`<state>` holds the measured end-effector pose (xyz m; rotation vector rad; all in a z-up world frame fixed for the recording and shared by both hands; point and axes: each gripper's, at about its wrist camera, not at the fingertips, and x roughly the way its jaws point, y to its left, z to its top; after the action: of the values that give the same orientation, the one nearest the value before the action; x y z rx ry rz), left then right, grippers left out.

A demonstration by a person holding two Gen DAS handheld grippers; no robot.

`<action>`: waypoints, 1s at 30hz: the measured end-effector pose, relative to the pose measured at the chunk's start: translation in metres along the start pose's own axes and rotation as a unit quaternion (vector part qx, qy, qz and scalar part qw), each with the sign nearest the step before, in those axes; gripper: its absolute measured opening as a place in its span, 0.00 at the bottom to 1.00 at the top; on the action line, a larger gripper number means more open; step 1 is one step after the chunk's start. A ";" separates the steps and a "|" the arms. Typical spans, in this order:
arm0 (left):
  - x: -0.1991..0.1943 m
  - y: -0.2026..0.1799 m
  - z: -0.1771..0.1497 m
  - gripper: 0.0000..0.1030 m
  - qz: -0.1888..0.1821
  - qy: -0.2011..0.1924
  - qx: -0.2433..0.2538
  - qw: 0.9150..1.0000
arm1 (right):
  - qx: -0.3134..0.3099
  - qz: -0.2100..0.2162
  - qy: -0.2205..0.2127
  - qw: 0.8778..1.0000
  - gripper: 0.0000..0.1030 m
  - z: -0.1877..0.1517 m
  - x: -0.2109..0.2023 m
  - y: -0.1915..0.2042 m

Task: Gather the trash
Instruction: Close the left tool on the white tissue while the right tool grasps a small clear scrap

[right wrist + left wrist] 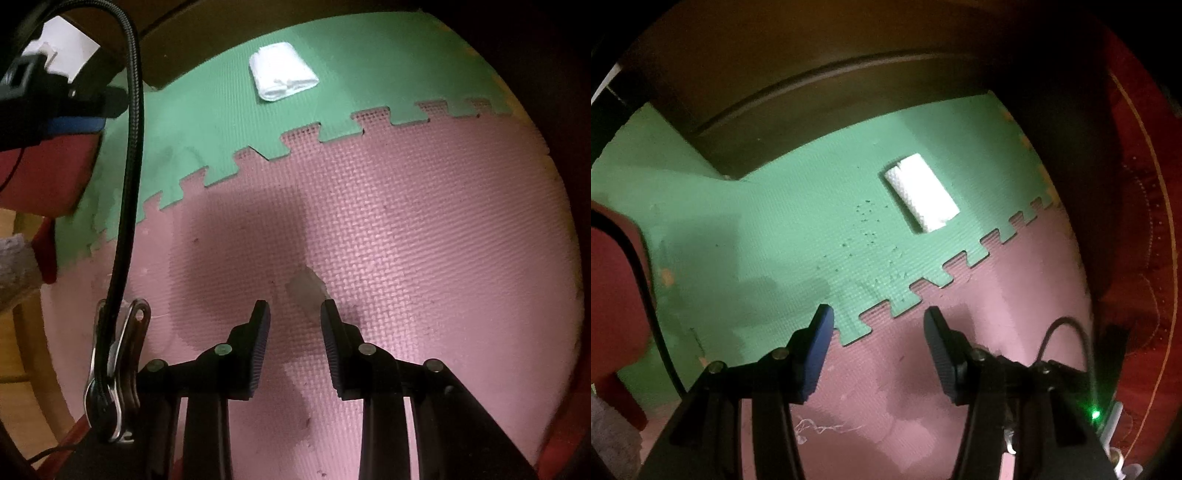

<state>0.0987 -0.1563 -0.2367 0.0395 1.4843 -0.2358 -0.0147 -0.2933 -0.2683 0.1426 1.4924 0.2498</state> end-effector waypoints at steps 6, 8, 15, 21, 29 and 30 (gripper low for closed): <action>0.016 -0.016 0.014 0.52 -0.006 -0.004 0.010 1.000 | 0.023 0.013 -0.024 0.999 0.24 -0.003 -0.001 -0.008; 0.022 -0.020 0.018 0.52 -0.009 -0.004 0.009 1.000 | 0.032 0.015 -0.030 0.999 0.20 -0.006 -0.003 -0.013; 0.047 -0.035 0.046 0.52 -0.017 -0.013 -0.012 1.000 | 0.068 0.035 -0.047 0.996 0.19 -0.014 -0.007 -0.026; 0.068 -0.046 0.072 0.52 0.003 -0.019 -0.013 1.000 | 0.063 0.020 -0.052 0.996 0.19 -0.016 -0.008 -0.022; 0.100 -0.048 0.092 0.52 0.038 0.012 -0.029 0.999 | 0.056 -0.002 -0.057 0.997 0.19 -0.019 -0.008 -0.014; 0.104 -0.047 0.093 0.52 0.037 0.017 -0.033 0.999 | 0.058 -0.003 -0.056 0.997 0.19 -0.020 -0.007 -0.011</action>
<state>0.1884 -0.2322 -0.3252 0.0451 1.5200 -0.1267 -0.0340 -0.3073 -0.2654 0.2417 1.3953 0.1468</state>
